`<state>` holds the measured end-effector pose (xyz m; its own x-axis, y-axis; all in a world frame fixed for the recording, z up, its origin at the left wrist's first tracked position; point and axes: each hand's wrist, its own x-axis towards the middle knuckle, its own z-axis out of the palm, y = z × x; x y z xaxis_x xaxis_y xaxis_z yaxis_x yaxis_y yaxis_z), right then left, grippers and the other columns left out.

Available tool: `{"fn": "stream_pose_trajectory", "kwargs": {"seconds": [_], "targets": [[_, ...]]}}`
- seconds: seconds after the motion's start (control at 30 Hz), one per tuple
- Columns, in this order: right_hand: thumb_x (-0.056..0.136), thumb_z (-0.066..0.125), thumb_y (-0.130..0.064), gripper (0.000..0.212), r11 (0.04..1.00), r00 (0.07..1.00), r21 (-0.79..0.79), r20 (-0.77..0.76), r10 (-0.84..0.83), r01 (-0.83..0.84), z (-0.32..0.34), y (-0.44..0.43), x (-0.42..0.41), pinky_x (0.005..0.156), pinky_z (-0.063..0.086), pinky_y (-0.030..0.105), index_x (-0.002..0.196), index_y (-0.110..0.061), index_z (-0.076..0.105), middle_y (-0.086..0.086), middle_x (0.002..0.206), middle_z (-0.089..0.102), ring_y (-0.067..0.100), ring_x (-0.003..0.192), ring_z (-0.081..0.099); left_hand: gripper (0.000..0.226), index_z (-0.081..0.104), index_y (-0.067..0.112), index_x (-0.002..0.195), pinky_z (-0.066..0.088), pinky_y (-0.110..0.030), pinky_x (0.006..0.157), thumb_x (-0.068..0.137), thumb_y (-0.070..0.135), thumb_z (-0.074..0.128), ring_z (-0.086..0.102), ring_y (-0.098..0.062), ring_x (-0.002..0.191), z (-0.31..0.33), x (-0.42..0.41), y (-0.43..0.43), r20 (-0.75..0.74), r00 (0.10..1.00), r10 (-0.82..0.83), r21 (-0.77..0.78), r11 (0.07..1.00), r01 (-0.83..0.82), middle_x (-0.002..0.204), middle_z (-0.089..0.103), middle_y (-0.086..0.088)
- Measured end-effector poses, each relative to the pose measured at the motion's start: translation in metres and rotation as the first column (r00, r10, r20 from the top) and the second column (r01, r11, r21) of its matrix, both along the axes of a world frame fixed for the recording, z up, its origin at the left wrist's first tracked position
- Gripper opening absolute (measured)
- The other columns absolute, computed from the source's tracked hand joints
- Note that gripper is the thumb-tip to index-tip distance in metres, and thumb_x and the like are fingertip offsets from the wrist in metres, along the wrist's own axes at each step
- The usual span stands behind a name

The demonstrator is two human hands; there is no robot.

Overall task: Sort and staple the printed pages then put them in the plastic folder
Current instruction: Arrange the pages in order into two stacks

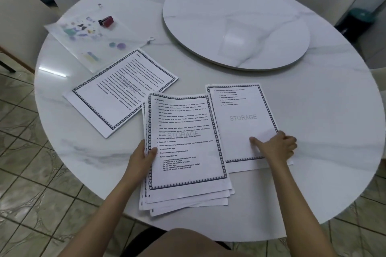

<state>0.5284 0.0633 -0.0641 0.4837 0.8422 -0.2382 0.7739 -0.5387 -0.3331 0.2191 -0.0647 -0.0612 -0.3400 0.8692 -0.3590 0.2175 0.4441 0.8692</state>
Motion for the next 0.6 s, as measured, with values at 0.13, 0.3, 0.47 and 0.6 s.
{"fn": "stream_pose_trajectory", "kwargs": {"seconds": [0.13,0.3,0.47,0.6], "targets": [[0.066,0.079,-0.047,0.096,0.996,1.000,-0.085,-0.002,-0.026,0.025,0.001,0.007,0.007,0.102,0.031,0.044,0.130,0.006,0.031,0.027,0.135,0.028,0.038,0.123,0.031,0.035,0.044,0.011,0.131,0.039,-0.028,0.088,0.096,0.019,0.045,0.050,-0.015,0.105,0.001,0.000,0.000,-0.001,1.000,-0.001,-0.008,1.000,0.001,0.130,0.054,-0.005],[0.065,0.079,-0.050,0.103,0.988,1.000,-0.155,-0.019,-0.009,0.006,0.008,0.012,0.019,0.103,0.031,0.043,0.131,0.007,0.026,0.027,0.137,0.028,0.038,0.125,0.032,0.034,0.044,0.011,0.129,0.038,-0.026,0.086,0.096,0.018,0.045,0.049,-0.013,0.104,0.003,0.001,0.000,-0.012,1.000,-0.007,-0.009,1.000,0.007,0.128,0.054,-0.004],[0.064,0.078,-0.053,0.103,0.981,0.999,-0.194,-0.043,-0.006,-0.002,0.011,0.017,0.036,0.105,0.031,0.045,0.131,0.007,0.026,0.026,0.136,0.034,0.039,0.126,0.034,0.034,0.044,0.011,0.130,0.039,-0.029,0.088,0.096,0.020,0.046,0.050,-0.015,0.105,0.000,-0.001,0.001,-0.021,1.000,-0.008,-0.028,1.000,0.008,0.131,0.054,-0.006],[0.067,0.078,-0.049,0.094,0.981,0.999,-0.195,-0.053,0.009,-0.019,0.013,0.018,0.039,0.104,0.031,0.044,0.128,0.006,0.032,0.026,0.136,0.036,0.040,0.126,0.035,0.035,0.044,0.010,0.130,0.038,-0.029,0.089,0.096,0.019,0.046,0.049,-0.015,0.104,0.000,-0.001,0.001,-0.035,0.999,-0.007,-0.026,1.000,0.006,0.131,0.053,-0.007]]}}
